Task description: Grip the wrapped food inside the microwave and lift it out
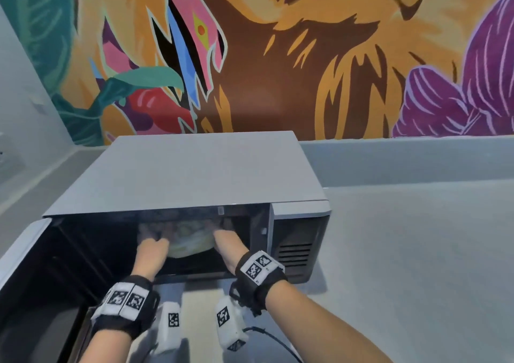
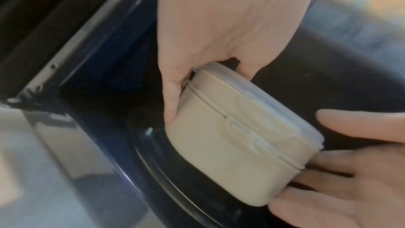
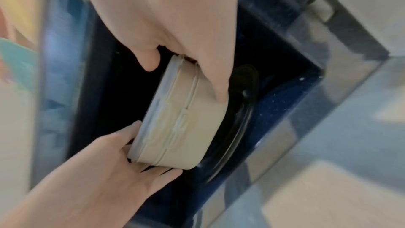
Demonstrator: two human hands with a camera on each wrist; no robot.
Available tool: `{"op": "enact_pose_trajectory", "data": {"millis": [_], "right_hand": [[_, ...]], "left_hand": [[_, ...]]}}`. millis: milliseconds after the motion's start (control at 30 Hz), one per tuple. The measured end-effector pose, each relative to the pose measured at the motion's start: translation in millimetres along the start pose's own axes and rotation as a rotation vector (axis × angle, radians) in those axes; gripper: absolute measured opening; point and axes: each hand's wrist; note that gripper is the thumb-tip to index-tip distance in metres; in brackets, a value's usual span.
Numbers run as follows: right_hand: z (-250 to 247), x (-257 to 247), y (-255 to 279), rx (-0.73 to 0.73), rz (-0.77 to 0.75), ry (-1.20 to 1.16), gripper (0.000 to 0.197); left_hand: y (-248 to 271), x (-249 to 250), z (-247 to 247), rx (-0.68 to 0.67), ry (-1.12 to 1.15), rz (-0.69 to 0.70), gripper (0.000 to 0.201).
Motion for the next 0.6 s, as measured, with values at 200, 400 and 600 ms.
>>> {"op": "enact_pose_trajectory", "data": {"millis": [200, 400, 600], "right_hand": [[-35.7, 63.5, 70.7, -0.063, -0.061, -0.164, 0.073], [-139.6, 134.4, 160.6, 0.095, -0.056, -0.211, 0.066], [-218.9, 161.8, 206.3, 0.296, -0.083, -0.230, 0.055]], "left_hand": [[132.4, -19.2, 23.0, 0.090, -0.029, 0.071, 0.076], [239.7, -23.4, 111.9, -0.166, -0.004, 0.066, 0.077], [280.8, -6.7, 181.7, -0.337, -0.003, 0.184, 0.077]]}}
Point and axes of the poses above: each hand's wrist, its own y-axis away from the middle knuckle, its own z-axis out of the palm, x = y × z, and after that the axes turned 12 degrees about -y, right-handed
